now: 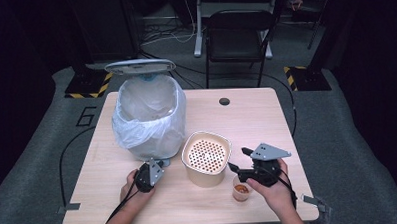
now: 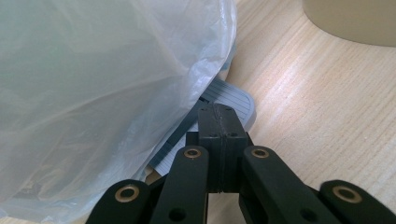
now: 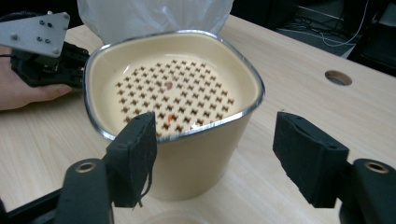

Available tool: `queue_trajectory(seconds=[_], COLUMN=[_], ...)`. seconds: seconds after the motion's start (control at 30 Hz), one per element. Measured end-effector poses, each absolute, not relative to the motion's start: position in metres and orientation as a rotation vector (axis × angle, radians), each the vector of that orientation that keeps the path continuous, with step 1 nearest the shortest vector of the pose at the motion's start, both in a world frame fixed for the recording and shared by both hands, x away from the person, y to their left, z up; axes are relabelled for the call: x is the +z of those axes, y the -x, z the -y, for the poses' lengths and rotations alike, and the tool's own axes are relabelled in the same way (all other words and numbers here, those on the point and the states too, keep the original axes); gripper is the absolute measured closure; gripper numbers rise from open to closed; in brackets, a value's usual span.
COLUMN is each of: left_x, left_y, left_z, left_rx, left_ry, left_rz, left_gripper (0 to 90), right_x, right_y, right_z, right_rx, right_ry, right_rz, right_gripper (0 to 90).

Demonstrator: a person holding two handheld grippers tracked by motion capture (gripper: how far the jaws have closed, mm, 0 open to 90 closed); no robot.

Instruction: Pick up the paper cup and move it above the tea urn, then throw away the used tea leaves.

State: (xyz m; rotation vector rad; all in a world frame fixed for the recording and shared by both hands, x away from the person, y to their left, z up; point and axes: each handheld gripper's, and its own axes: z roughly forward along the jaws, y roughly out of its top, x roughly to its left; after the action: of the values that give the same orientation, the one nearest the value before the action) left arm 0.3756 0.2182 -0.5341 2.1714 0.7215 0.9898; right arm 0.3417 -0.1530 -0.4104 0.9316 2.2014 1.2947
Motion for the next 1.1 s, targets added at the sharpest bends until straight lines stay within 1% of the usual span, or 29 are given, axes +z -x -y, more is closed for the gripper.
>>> queue_trajectory(seconds=[0.2, 0.23, 0.47, 0.83, 0.93, 1.0, 1.1], left_x=[-0.534, -0.534, -0.534, -0.534, -0.534, -0.534, -0.534], left_y=[-0.375, -0.375, -0.375, -0.375, -0.375, -0.375, -0.375], left_z=[-0.218, -0.218, -0.218, -0.219, -0.219, -0.218, -0.219], left_rx=[0.983, 0.983, 0.981, 0.981, 0.98, 0.98, 0.978], left_ry=[-2.171, -2.172, -2.173, -2.173, -2.173, -2.173, -2.172], left_rz=[-0.723, -0.722, -0.722, -0.721, -0.722, -0.722, -0.724], left_gripper=[90.0, 90.0, 90.0, 90.0, 90.0, 90.0, 90.0], right_x=[-0.426, -0.432, -0.443, -0.462, -0.467, -0.474, -0.476], right_y=[-0.332, -0.329, -0.319, -0.316, -0.315, -0.316, -0.317], right_z=[0.166, 0.168, 0.166, 0.164, 0.163, 0.163, 0.164], right_rx=[1.332, 1.326, 1.297, 1.301, 1.257, 1.235, 1.239], right_ry=[-0.974, -0.976, -0.946, -0.934, -0.919, -0.909, -0.922], right_rz=[-2.203, -2.223, -2.274, -2.32, -2.344, -2.354, -2.363], right_gripper=[24.3, 22.3, 16.0, 15.7, 16.4, 19.1, 19.1])
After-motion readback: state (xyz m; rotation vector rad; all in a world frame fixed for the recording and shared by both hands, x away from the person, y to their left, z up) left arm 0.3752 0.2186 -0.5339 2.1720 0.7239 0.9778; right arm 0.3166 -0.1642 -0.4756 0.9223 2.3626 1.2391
